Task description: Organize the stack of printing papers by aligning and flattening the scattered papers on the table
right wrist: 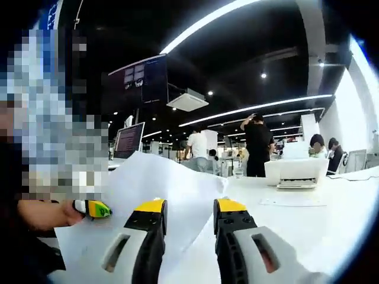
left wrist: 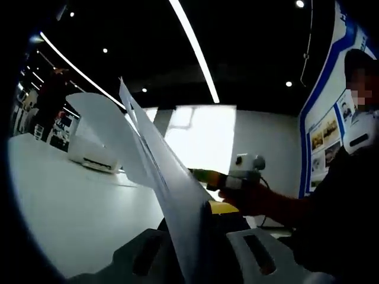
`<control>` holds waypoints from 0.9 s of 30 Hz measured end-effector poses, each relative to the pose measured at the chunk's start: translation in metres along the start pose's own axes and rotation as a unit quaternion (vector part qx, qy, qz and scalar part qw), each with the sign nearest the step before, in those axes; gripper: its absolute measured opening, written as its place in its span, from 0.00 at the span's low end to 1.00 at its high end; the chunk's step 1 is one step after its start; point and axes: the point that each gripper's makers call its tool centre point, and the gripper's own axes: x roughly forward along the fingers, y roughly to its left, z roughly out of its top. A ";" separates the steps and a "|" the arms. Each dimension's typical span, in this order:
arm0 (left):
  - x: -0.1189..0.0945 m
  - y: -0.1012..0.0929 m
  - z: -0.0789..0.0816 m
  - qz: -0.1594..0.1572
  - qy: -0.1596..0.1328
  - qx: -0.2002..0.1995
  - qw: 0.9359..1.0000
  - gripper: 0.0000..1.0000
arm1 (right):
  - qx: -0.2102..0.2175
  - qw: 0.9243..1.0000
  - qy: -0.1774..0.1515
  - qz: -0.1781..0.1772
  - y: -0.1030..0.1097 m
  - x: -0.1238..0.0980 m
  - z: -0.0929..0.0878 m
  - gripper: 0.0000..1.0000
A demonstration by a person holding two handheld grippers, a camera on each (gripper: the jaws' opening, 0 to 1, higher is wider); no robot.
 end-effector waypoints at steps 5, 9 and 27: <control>0.000 0.001 0.000 0.001 0.000 -0.001 1.000 0.09 | -0.012 1.000 0.002 -0.027 -0.017 -0.018 0.005 0.26; 0.000 0.001 0.000 0.003 0.001 -0.001 1.000 0.09 | -0.016 0.999 -0.007 -0.035 -0.024 -0.033 0.012 0.26; 0.000 0.001 -0.002 0.004 0.002 -0.003 1.000 0.09 | -0.094 0.992 0.079 -0.028 -0.018 -0.080 -0.008 0.33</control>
